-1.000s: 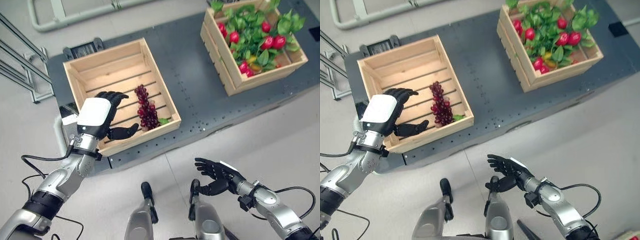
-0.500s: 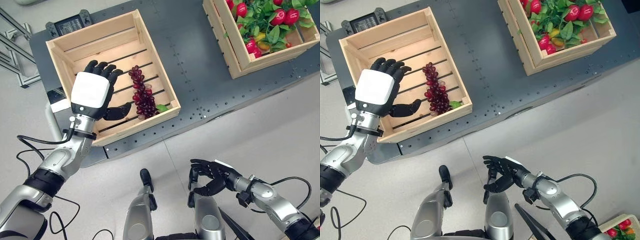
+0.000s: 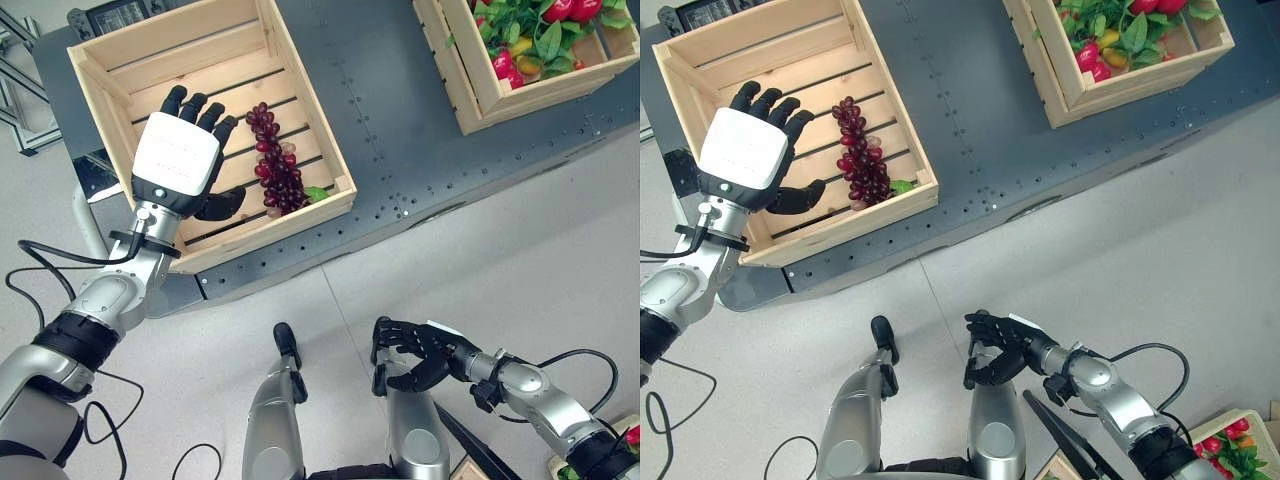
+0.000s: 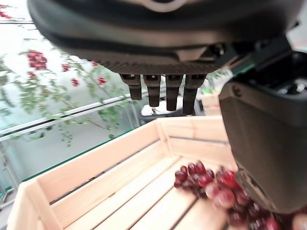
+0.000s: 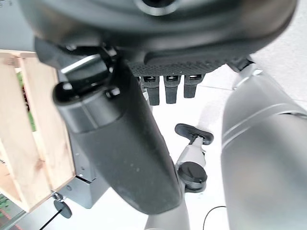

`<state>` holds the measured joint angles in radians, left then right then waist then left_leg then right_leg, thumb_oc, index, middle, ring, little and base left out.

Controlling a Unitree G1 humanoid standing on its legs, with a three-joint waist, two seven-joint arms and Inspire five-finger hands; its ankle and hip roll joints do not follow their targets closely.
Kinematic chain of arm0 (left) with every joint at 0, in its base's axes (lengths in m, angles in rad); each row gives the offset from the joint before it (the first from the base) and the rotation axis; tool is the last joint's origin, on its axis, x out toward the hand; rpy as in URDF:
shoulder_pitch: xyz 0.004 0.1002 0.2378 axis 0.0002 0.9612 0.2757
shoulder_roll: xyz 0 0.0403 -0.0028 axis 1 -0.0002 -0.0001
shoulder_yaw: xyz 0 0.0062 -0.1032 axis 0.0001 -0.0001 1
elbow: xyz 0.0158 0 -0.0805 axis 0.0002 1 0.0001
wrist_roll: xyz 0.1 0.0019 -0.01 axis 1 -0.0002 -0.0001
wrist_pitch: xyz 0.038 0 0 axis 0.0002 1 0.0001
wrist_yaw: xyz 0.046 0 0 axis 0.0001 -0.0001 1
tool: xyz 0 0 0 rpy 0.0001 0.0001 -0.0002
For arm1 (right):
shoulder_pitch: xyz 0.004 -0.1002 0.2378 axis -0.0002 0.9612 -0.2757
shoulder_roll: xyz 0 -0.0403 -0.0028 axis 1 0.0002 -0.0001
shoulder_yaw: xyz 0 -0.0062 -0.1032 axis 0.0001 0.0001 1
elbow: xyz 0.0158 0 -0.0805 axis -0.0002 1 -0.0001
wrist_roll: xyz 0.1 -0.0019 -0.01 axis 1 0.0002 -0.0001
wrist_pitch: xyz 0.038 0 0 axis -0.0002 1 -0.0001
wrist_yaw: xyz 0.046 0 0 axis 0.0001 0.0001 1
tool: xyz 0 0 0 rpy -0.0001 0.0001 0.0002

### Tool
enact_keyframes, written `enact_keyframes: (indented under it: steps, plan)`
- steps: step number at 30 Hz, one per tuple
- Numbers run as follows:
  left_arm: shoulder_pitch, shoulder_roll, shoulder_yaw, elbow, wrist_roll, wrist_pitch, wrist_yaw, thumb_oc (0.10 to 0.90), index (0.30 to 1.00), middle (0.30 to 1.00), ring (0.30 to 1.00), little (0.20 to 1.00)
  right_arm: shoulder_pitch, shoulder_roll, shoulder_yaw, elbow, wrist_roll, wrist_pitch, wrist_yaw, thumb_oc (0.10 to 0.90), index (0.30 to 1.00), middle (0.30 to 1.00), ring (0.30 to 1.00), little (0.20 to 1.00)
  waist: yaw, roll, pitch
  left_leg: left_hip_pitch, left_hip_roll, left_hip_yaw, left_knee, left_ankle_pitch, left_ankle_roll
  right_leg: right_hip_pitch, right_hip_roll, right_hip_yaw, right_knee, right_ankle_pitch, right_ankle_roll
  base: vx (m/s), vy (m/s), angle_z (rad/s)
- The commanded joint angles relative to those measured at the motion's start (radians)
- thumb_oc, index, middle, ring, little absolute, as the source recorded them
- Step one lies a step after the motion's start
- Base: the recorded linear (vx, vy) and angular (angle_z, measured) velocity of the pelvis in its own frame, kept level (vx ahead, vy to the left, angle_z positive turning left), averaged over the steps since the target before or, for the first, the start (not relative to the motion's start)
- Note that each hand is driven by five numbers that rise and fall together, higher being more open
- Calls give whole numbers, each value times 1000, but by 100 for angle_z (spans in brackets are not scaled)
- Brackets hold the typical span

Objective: Pick up the fruits from the basket on one side to the basket on the other side

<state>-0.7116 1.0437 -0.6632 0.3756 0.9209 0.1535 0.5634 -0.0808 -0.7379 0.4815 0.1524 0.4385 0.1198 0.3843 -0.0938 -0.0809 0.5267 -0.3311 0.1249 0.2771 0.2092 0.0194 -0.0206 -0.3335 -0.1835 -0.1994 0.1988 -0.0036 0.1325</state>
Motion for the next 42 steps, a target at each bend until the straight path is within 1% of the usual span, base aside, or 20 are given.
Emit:
enact_keyframes:
  steps: [1,3,4,7,9,10,11,12,15,18,22,23,26,34,37,38,40,42]
  plan:
    - [-162,83,19,-1,108,51,-43,800,900,900,900,900,-4,-22,15,-72,41,-16,31,800,900,900,900,900,-14,-28,-7,-100,-8,-3,215,-100,-32,-25,2,15,76,-13,18,0,0,0]
    - [-176,90,0,7,140,60,-51,800,900,900,900,900,-6,-22,17,-72,50,-16,27,800,900,900,900,900,-18,-30,-7,-108,-7,2,219,-100,-31,-29,5,16,71,-9,19,32,-1,-2]
    - [-195,97,-18,3,164,76,-61,800,900,900,900,900,-11,-26,21,-79,64,-11,21,800,900,900,900,900,-21,-32,-7,-115,-7,4,219,-98,-30,-34,6,17,65,-4,19,0,0,0]
    - [-218,97,-36,9,194,84,-47,800,900,900,900,900,-15,-26,23,-84,76,-12,19,800,900,900,900,900,-24,-37,-7,-128,-6,9,221,-98,-28,-43,8,18,60,-1,18,0,0,0]
    - [-244,92,-49,15,224,71,-29,800,900,900,900,900,-21,-18,31,-87,81,-11,5,800,900,900,900,900,-27,-41,-7,-142,-2,13,227,-100,-27,-55,10,19,59,1,18,30,-9,0]
    - [-261,84,-63,15,261,48,-34,800,900,900,900,900,-21,-10,42,-85,83,-13,-4,800,900,900,900,900,-28,-42,-7,-135,-2,5,236,-124,-36,-48,14,21,65,-13,27,64,-7,-1]
    - [-262,83,-65,15,264,45,-33,800,900,900,900,900,-21,-9,42,-84,83,-14,-4,800,900,900,900,900,-27,-43,-7,-135,-2,5,237,-126,-36,-47,15,21,65,-13,27,63,-18,-4]
    - [-280,80,-79,14,297,18,-37,800,900,900,900,900,-25,-1,49,-85,86,-15,-9,800,900,900,900,900,-29,-46,-7,-139,-1,8,241,-128,-33,-53,17,21,66,-11,28,1,-17,-5]
    - [-306,75,-106,14,333,-5,-43,800,900,900,900,900,-32,6,63,-84,101,-18,-20,800,900,900,900,900,-33,-51,-7,-147,4,14,252,-134,-32,-60,18,20,68,-9,30,0,-8,-2]
    - [-312,71,-118,15,358,-9,-38,800,900,900,900,900,-34,16,70,-84,103,-19,-27,800,900,900,900,900,-34,-54,-7,-153,7,17,260,-139,-29,-63,19,19,66,-8,29,0,0,0]
    - [-333,67,-135,24,388,-32,-44,800,900,900,900,900,-36,28,78,-87,107,-21,-35,800,900,900,900,900,-36,-60,-7,-155,7,24,256,-139,-26,-63,23,16,58,-2,31,0,0,0]
    - [-341,65,-144,28,401,-43,-57,800,900,900,900,900,-37,33,80,-87,108,-24,-40,800,900,900,900,900,-37,-62,-7,-160,8,23,260,-140,-27,-65,24,15,55,0,30,0,0,0]
    - [-347,62,-154,34,413,-47,-79,800,900,900,900,900,-41,38,83,-91,115,-18,-48,800,900,900,900,900,-38,-64,-7,-162,9,23,262,-141,-27,-66,25,15,53,2,30,10,-4,-1]
    - [-394,33,-211,68,447,-47,-278,800,900,900,900,900,-72,48,100,-82,154,-12,-80,800,900,900,900,900,-43,-69,-7,-179,6,25,262,-141,-26,-83,26,15,40,14,30,7,-2,-1]
    - [-396,19,-221,78,455,-45,-317,800,900,900,900,900,-81,54,106,-79,160,-10,-90,800,900,900,900,900,-44,-71,-7,-183,3,26,257,-141,-24,-93,24,15,41,16,32,0,0,0]
    - [-400,16,-230,80,460,-37,-356,800,900,900,900,900,-86,55,109,-78,167,-10,-99,800,900,900,900,900,-45,-71,-7,-187,1,27,255,-142,-21,-102,23,16,43,18,34,0,0,0]
    - [-399,9,-239,88,465,-4,-384,800,900,900,900,900,-94,58,115,-75,178,-15,-116,800,900,900,900,900,-46,-72,-7,-190,-1,31,250,-140,-19,-110,23,16,43,22,36,16,6,-3]
    - [-400,1,-242,94,473,15,-394,800,900,900,900,900,-100,63,121,-70,182,-17,-126,800,900,900,900,900,-47,-73,-7,-192,-2,32,249,-139,-19,-117,24,18,46,23,36,0,0,0]
